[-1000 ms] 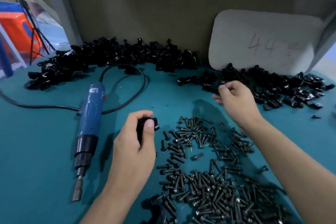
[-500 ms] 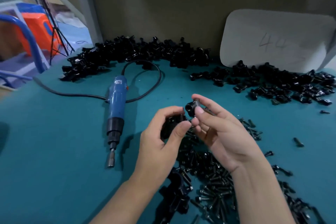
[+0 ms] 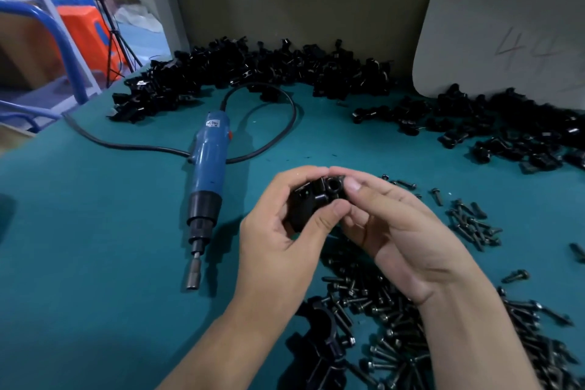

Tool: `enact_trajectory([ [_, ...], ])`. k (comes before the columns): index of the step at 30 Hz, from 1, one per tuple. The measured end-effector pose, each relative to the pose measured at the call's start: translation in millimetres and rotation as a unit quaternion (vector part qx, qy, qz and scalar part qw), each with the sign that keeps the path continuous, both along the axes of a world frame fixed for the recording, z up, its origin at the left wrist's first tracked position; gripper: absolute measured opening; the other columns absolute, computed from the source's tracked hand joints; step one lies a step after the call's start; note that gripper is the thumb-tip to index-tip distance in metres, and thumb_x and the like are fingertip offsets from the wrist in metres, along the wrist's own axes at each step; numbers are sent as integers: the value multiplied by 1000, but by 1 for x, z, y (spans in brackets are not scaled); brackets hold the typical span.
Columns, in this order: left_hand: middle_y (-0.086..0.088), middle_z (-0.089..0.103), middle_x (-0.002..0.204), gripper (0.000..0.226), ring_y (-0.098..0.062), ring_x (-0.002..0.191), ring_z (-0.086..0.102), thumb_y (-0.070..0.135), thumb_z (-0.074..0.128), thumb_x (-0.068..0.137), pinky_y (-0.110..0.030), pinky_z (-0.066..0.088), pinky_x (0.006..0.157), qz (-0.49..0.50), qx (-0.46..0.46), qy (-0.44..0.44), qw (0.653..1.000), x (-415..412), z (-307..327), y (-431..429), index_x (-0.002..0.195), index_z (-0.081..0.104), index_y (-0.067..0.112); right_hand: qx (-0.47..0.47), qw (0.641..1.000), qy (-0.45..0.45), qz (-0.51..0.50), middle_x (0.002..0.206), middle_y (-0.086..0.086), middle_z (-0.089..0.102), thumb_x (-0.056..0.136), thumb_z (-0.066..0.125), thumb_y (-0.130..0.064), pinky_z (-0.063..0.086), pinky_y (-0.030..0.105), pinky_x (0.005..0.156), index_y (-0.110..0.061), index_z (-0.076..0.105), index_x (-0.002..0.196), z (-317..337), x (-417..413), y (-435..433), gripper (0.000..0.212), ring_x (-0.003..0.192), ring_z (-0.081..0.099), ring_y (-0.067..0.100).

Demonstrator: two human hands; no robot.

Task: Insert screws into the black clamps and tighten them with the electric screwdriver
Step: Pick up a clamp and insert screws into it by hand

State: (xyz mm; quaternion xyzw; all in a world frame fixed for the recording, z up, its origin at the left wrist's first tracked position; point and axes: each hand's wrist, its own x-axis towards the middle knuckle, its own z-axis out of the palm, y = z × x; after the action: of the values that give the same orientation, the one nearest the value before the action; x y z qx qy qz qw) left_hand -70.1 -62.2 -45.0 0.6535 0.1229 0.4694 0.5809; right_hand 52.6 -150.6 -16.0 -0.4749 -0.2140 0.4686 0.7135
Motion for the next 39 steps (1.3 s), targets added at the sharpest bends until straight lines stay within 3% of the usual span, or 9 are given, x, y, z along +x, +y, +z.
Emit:
enact_trajectory([
  [3,13,76,108,36,-6,102,73,11,82,85,-17,55,88,-9,-21,-2,1000,0,-2,2,117,69,20,-2,1000,10,21,90,2,74,77,76,-29,56,18,65,-14,82,97,-2,-1,1,26,71,66,4],
  [6,12,77,108,37,-9,103,73,16,85,82,-20,56,89,11,-24,13,1000,0,-3,3,116,72,25,7,999,-4,39,82,-4,75,85,70,-30,58,18,72,-19,82,90,-4,-2,2,17,70,65,2],
  [11,13,77,105,40,-6,101,74,21,88,78,-16,55,85,30,-27,27,999,2,-2,3,115,75,24,2,999,-18,33,99,5,78,83,71,-32,59,22,81,-17,82,99,-5,0,1,25,82,68,7],
  [17,11,77,108,37,-15,105,75,27,88,77,-27,59,90,42,-23,40,998,0,-1,2,108,76,42,8,1000,-16,26,86,-2,77,83,70,-30,60,26,83,-13,79,108,-3,-1,1,31,80,71,6],
  [22,7,77,107,38,-18,101,76,25,90,76,-34,59,90,44,-29,51,997,0,-3,3,110,77,38,8,999,-26,46,83,-4,76,89,65,-29,59,25,79,-21,81,90,-2,-2,0,18,79,71,6],
  [27,7,78,107,38,-17,103,75,19,91,76,-35,59,92,51,-32,54,997,0,-4,4,110,77,29,5,998,-38,58,74,-10,73,92,61,-30,60,25,84,-28,81,77,0,-4,1,25,75,70,1],
  [32,4,77,111,40,-22,111,73,20,94,73,-45,55,101,51,-22,48,997,0,-6,5,109,79,30,7,997,-34,76,65,-11,69,92,58,-32,59,21,77,-28,78,67,3,-4,1,32,67,66,-1],
  [34,7,78,110,39,-19,113,72,19,93,73,-40,55,102,48,-19,43,998,0,-5,3,108,79,29,7,996,-31,82,64,-11,69,91,58,-32,58,20,76,-27,78,65,3,-4,1,33,67,66,-1],
  [39,9,79,100,39,-12,96,76,10,91,74,-19,57,85,28,-30,29,999,0,-1,1,109,77,20,7,997,-13,78,65,-9,69,90,60,-30,59,20,75,-24,80,71,2,-4,1,28,66,67,0],
])
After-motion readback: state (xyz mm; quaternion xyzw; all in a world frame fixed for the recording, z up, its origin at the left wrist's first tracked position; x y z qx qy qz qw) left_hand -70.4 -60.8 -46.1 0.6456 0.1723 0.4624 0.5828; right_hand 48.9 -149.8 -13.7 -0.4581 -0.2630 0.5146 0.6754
